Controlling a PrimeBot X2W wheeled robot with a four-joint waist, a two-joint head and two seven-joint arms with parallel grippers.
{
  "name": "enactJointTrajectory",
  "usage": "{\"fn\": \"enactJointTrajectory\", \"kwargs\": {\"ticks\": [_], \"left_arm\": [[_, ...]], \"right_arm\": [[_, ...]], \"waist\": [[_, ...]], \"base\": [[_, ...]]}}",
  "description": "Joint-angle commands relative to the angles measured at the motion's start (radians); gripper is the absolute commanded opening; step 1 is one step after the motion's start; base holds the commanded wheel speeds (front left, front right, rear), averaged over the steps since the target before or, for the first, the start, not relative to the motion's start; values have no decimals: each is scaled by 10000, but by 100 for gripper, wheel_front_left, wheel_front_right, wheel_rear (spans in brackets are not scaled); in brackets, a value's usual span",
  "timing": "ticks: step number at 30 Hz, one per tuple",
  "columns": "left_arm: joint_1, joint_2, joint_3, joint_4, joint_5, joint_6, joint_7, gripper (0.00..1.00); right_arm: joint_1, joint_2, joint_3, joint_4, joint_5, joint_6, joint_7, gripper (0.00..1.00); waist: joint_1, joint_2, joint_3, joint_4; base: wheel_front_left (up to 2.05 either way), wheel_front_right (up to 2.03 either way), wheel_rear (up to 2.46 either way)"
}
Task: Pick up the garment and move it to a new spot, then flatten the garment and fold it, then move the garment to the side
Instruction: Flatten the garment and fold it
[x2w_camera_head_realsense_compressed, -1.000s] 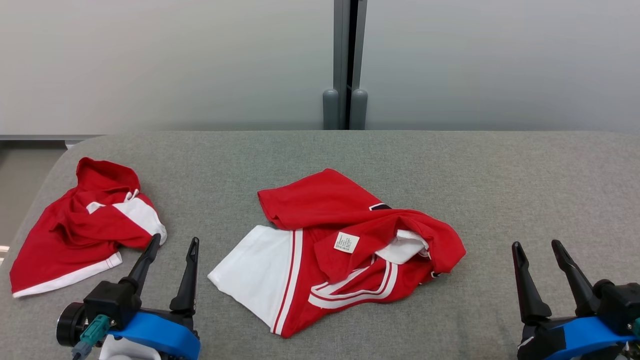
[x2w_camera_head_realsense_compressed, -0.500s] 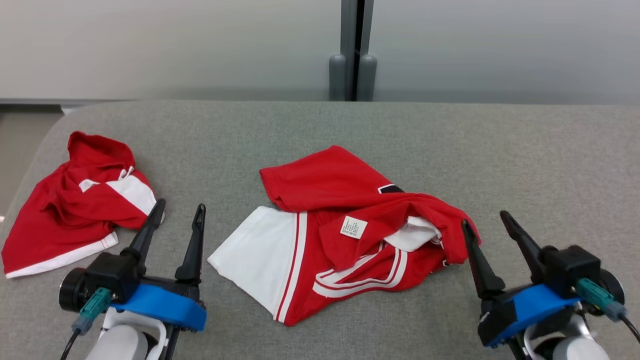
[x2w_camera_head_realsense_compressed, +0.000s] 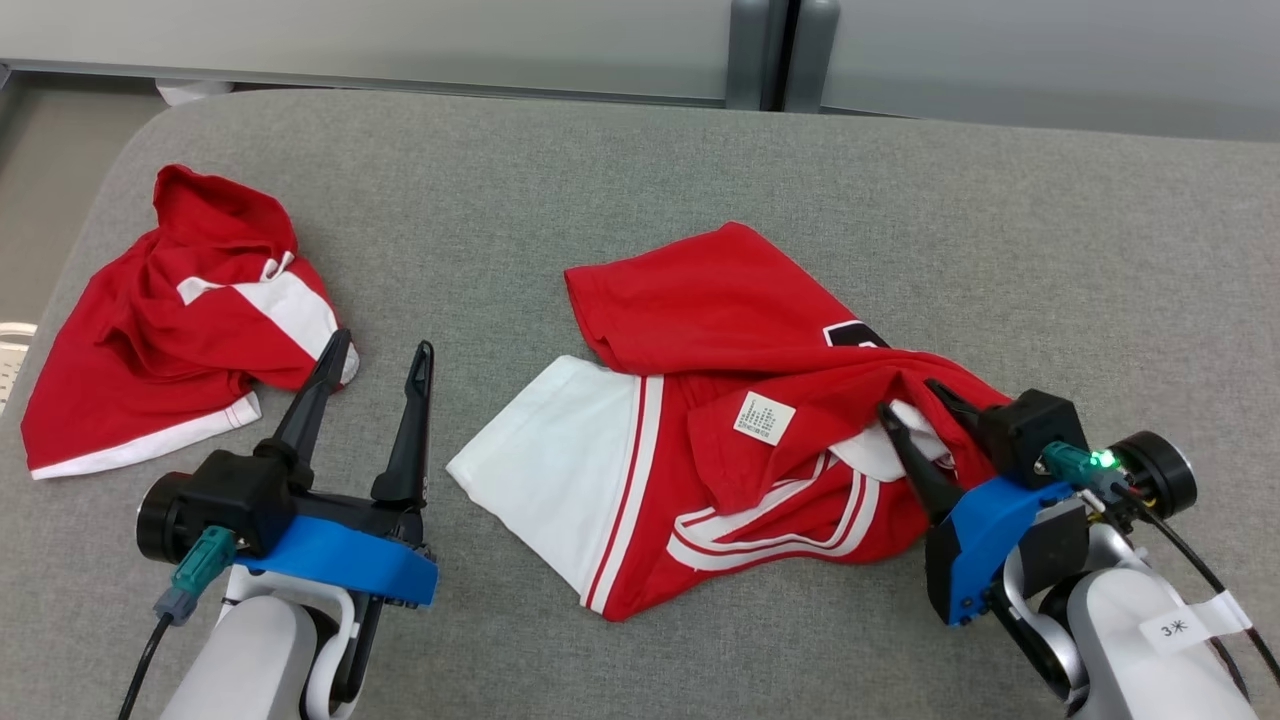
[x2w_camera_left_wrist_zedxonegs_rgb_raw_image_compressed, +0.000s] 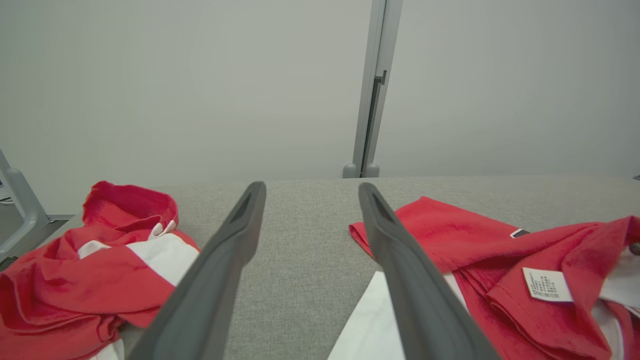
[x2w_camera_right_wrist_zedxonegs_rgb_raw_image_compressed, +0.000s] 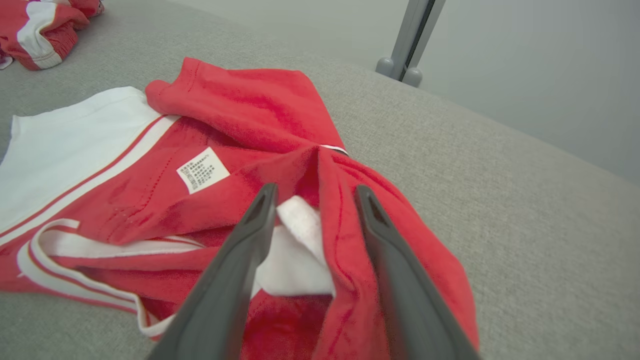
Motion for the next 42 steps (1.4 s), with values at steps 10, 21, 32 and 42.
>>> {"fn": "enactJointTrajectory", "kwargs": {"ticks": [10, 21, 32, 42], "left_arm": [[-41, -271, 399, 116, 373, -258, -47, 100], [170, -252, 697, 110, 536, -320, -46, 100], [488, -194, 902, 92, 586, -239, -47, 100], [734, -146, 821, 232, 617, -132, -30, 100]], "right_arm": [[238, 905, -2240, -84, 1179, -1, -1184, 0], [1302, 1414, -5219, 1939, 4517, 1, -2969, 0], [1888, 1413, -4599, 1720, 2771, 1, -4447, 100], [2510, 1411, -3702, -1599, 472, -1, -3129, 100]], "waist": [[-3, -2, -153, -141], [-3, -2, -249, -463], [-3, -2, -509, -879], [-3, -2, -1032, -809]], "base": [[0, 0, 0], [0, 0, 0], [0, 0, 0], [0, 0, 0]]}}
